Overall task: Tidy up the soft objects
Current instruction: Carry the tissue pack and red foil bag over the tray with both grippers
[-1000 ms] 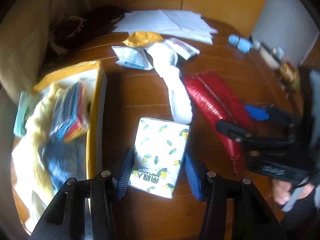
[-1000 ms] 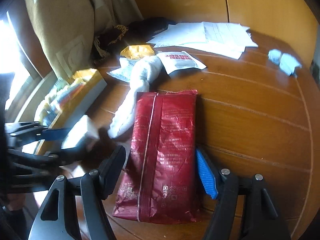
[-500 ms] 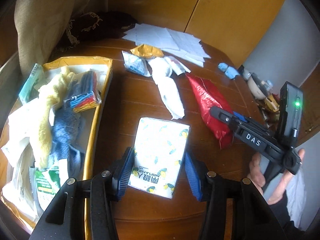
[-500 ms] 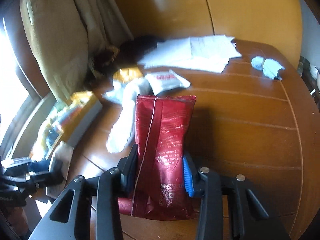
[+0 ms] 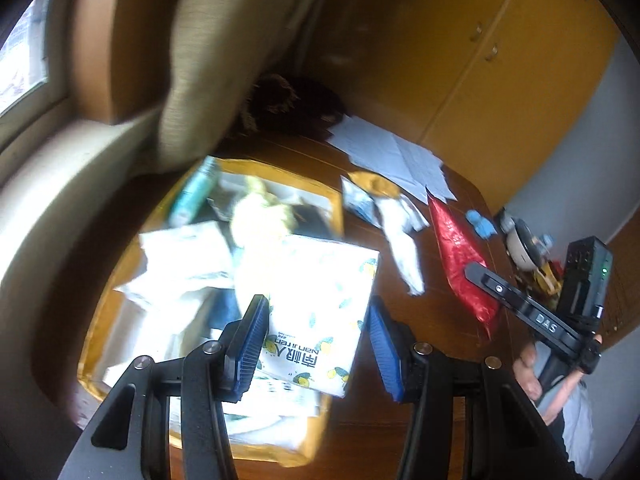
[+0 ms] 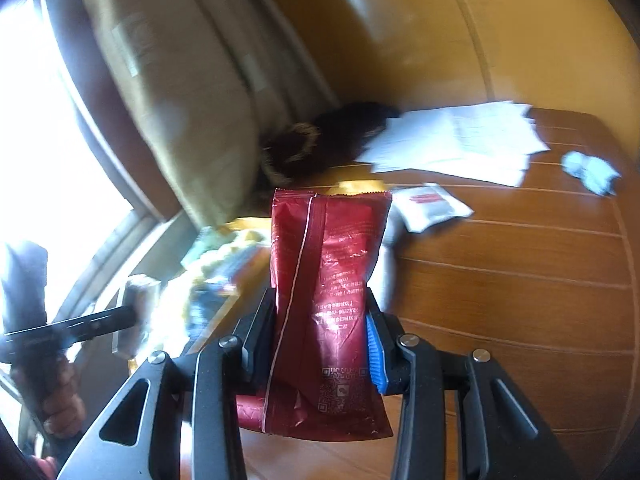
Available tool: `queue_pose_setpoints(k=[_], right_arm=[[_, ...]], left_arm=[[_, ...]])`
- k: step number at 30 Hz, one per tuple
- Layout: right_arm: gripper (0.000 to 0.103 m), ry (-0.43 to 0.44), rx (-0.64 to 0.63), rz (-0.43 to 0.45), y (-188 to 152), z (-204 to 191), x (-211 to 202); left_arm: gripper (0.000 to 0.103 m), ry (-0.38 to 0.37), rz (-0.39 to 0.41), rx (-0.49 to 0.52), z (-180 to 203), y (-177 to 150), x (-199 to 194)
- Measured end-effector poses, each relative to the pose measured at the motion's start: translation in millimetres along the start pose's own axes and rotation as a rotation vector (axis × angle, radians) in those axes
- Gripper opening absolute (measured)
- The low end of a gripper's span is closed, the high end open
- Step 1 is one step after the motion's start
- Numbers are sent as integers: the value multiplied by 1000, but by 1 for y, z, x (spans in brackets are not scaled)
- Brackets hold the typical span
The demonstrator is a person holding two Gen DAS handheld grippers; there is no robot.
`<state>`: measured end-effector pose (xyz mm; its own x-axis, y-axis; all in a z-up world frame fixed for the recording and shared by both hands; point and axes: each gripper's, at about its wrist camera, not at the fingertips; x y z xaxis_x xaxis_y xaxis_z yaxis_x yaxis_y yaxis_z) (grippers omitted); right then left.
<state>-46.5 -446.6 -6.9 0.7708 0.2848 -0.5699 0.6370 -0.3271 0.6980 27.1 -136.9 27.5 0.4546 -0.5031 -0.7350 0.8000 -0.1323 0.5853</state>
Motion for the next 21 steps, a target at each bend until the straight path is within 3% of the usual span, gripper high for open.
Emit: queue_pose_setpoints(k=[11, 21], right_arm=[[38, 59, -98, -129, 29, -75, 85], [38, 52, -123, -178, 45, -93, 139]], left_arm=[[53, 58, -23, -70, -53, 14, 20], [53, 104, -53, -53, -69, 42, 56]])
Point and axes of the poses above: each gripper's, at about its wrist camera, not at the fingertips, and x roughly the way its jaws point, z to its right, y to its top
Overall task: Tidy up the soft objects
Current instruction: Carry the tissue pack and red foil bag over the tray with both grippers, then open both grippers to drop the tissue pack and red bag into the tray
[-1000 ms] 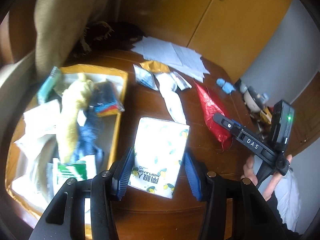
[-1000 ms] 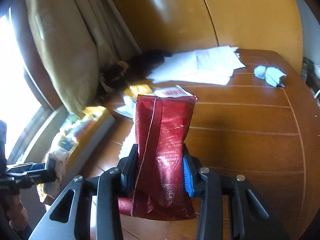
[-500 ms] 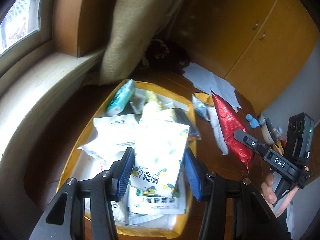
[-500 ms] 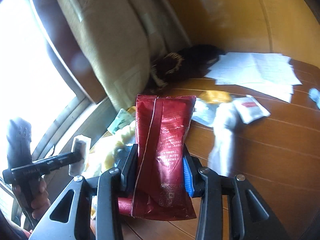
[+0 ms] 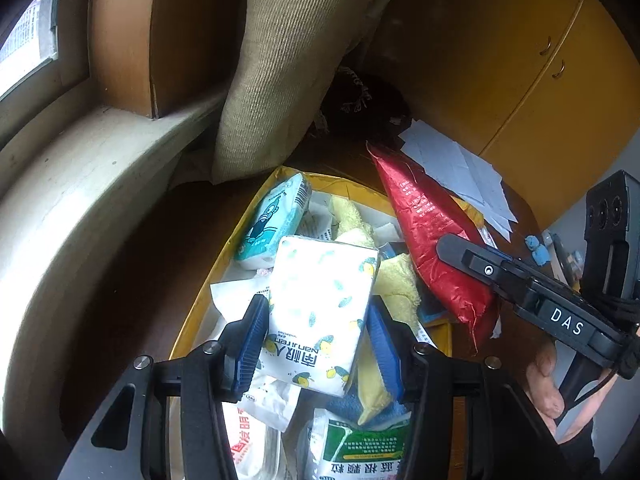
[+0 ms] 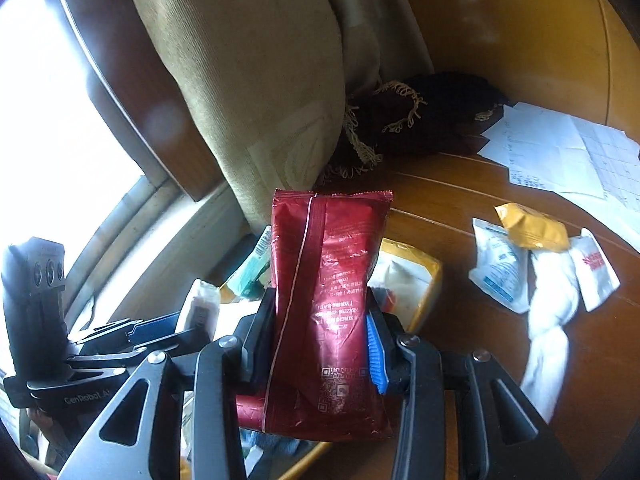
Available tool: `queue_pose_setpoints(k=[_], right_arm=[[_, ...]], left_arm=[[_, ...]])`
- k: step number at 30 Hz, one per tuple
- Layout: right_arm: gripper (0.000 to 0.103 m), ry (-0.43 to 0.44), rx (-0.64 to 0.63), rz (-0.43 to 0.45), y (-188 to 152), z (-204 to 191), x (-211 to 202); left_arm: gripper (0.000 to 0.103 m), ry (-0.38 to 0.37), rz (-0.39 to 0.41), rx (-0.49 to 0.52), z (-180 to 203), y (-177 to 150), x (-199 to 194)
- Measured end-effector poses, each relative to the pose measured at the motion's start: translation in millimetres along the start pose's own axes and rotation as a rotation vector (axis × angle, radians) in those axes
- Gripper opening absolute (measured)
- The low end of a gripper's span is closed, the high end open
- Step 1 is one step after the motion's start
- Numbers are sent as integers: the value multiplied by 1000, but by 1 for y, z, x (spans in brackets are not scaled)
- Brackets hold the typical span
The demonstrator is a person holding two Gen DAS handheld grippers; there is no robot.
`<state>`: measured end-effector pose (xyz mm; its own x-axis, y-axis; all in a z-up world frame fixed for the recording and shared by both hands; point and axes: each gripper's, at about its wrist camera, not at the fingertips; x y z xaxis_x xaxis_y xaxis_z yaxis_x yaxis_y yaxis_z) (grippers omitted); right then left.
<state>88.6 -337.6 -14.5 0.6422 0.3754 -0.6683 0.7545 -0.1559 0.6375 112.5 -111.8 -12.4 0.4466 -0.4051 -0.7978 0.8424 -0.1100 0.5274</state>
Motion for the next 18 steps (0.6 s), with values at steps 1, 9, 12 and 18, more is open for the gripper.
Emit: queue_pose_setpoints(k=[1, 9, 12, 18], right_arm=[[38, 0, -3, -4, 0, 1, 3], [40, -58, -37, -27, 2, -2, 26], [41, -59, -41, -39, 0, 1, 30], [48, -58, -48, -41, -2, 3, 31]], left_arm=[[53, 4, -5, 1, 0, 2, 4], [54, 41, -22, 39, 9, 8, 24], [57, 48, -29, 44, 10, 8, 31], [62, -1, -58, -7, 2, 5, 37]])
Point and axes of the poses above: each gripper's, at about its wrist camera, not at the fingertips, and x roughly the way its jaws point, z to its right, y to its top
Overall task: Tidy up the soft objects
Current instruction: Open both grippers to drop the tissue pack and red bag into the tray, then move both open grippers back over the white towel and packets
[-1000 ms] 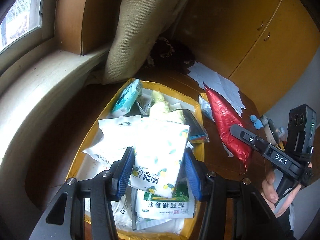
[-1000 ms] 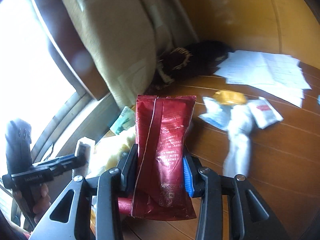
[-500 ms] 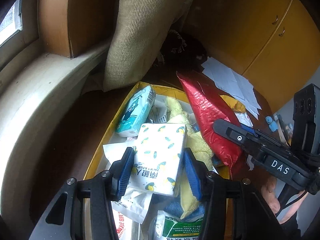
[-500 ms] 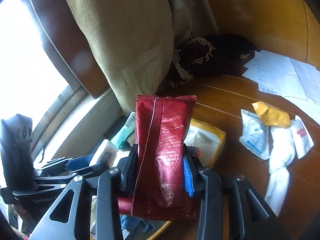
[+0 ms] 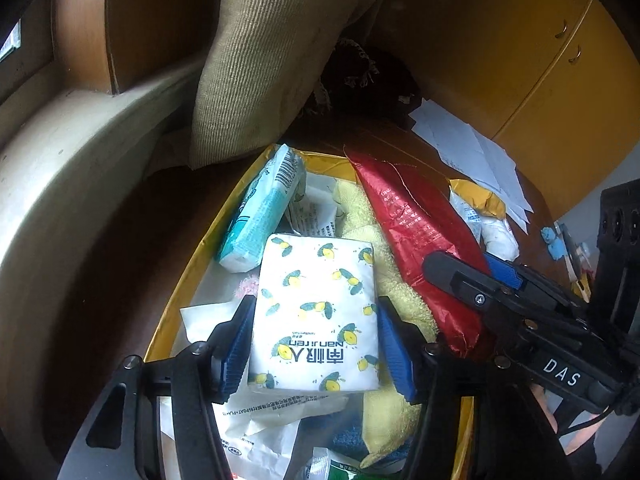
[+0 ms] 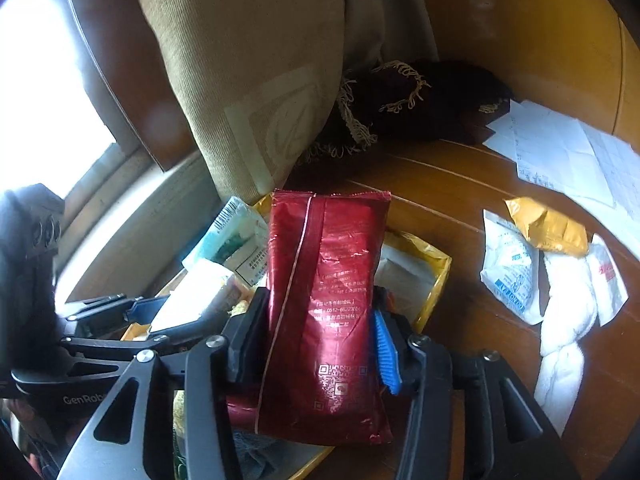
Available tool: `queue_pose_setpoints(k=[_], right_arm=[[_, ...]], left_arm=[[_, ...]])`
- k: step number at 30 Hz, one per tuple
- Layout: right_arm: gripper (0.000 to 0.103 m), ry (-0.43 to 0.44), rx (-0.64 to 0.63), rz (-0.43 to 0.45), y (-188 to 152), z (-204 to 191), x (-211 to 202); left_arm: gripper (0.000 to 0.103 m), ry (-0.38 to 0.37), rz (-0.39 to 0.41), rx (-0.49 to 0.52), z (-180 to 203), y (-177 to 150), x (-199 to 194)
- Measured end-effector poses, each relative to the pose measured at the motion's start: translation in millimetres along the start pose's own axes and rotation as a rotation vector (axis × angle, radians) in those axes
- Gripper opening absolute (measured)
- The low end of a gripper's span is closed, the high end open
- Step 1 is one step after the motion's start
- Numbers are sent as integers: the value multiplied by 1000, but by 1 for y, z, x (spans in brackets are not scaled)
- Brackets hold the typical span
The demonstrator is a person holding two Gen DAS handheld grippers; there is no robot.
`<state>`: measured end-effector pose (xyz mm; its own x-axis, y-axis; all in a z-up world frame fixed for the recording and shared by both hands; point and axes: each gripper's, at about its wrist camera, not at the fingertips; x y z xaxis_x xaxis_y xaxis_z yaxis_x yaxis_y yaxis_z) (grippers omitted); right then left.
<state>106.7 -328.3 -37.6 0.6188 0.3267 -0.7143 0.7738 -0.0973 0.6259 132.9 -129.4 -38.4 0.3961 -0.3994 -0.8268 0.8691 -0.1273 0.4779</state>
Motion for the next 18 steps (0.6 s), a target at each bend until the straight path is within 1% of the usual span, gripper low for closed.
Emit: queue_pose_setpoints(k=[4, 5, 6, 7, 9, 11, 12, 15, 17, 18], right_arm=[[53, 77, 63, 0, 0, 12, -8], [56, 89, 75, 9, 0, 13, -13], [62, 102, 72, 23, -1, 11, -20], [66, 110, 60, 35, -1, 9, -25], [67, 106, 32, 65, -5, 6, -43], [70, 110, 20, 87, -10, 7, -59], [72, 112, 16, 93, -13, 8, -66], [72, 108, 25, 99, -24, 20, -88], [72, 98, 42, 109, -33, 33, -102], [72, 88, 50, 115, -38, 40, -108]], left_arm=[[63, -56, -6, -23, -3, -4, -11], [67, -72, 0, -28, -4, -6, -15], [70, -93, 9, -38, -5, -8, -19], [70, -109, 20, -52, -6, -9, -23], [70, -124, 63, -87, -9, -13, -34], [72, -118, 109, -93, -6, -18, -46], [73, -104, 128, -80, -2, -21, -52], [73, -58, 172, -9, 21, -29, -67], [73, -67, 194, 30, 38, -36, -76], [73, -78, 189, 42, 45, -39, -78]])
Point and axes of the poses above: each gripper's, at about its wrist camera, not at the fingertips, and x roughly the way its jaws point, z to its right, y to its top
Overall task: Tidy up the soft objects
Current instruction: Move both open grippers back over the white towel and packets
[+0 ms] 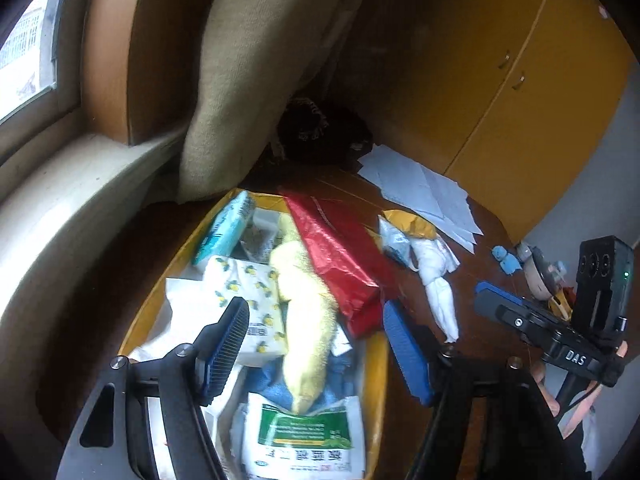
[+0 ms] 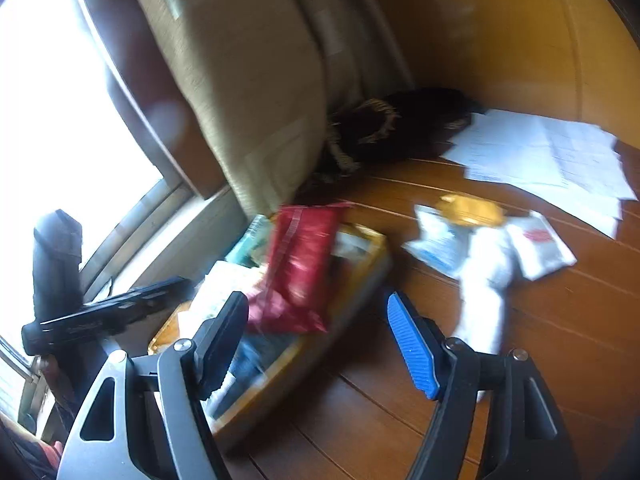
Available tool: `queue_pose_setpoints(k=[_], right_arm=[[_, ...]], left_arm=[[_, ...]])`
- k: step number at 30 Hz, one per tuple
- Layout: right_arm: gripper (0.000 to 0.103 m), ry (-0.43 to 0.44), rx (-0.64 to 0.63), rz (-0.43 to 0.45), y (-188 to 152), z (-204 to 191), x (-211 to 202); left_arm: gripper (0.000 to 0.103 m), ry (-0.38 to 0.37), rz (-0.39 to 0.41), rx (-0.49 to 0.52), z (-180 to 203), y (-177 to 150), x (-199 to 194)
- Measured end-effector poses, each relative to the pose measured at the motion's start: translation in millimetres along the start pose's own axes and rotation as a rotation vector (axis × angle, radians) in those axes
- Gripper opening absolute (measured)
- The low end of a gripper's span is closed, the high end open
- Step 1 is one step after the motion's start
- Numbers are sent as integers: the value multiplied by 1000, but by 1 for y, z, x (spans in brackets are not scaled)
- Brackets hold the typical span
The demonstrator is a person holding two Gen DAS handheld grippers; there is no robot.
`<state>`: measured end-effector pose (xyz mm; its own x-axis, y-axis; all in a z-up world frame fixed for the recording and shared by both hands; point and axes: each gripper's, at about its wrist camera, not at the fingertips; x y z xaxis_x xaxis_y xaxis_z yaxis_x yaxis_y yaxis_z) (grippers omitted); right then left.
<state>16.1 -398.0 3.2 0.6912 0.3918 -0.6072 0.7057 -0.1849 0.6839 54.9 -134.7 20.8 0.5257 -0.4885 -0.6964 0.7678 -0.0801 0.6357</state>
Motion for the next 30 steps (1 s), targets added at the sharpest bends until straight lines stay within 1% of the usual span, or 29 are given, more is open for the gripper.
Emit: queue_pose_setpoints(k=[3, 5, 7, 11, 14, 17, 20, 22, 24, 25, 27, 30], right_arm=[[72, -37, 57, 22, -10, 28, -18], [72, -52, 118, 32, -15, 51, -26], [72, -84, 166, 36, -18, 69, -31], [72, -97, 289, 70, -28, 112, -38], [72, -75, 372, 78, -35, 132, -39], [72, -94, 407, 102, -38, 139, -44], [72, -89, 439, 104, -41, 147, -48], [72, -112, 460, 105, -43, 151, -50], [72, -130, 488, 113, -45, 157, -52], [72, -134, 499, 118, -46, 159, -54], [72, -137, 524, 120, -48, 164, -56], [72, -119, 565, 110, -52, 170, -59]], left_arm=[[73, -59, -32, 44, 27, -4, 4], [73, -61, -60, 67, 45, -6, 12], [73, -84, -89, 95, 63, -7, 22], [73, -84, -148, 153, 97, -13, 43], [73, -78, -190, 179, 119, -13, 64], [73, -48, -216, 183, 135, -4, 89], [73, -5, -232, 186, 149, 6, 113], [73, -4, -247, 184, 157, 14, 135], [73, 20, -269, 173, 163, 22, 157], [73, 34, -272, 157, 165, 25, 167], [73, 56, -265, 156, 170, 30, 182], [72, 88, -271, 153, 177, 34, 204]])
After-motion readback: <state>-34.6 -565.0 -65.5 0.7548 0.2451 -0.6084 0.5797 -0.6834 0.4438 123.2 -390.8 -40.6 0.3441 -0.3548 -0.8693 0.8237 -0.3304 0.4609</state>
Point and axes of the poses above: each gripper's, at about its wrist camera, not at the fingertips, and x roughly the way its jaws point, z to its right, y to its top
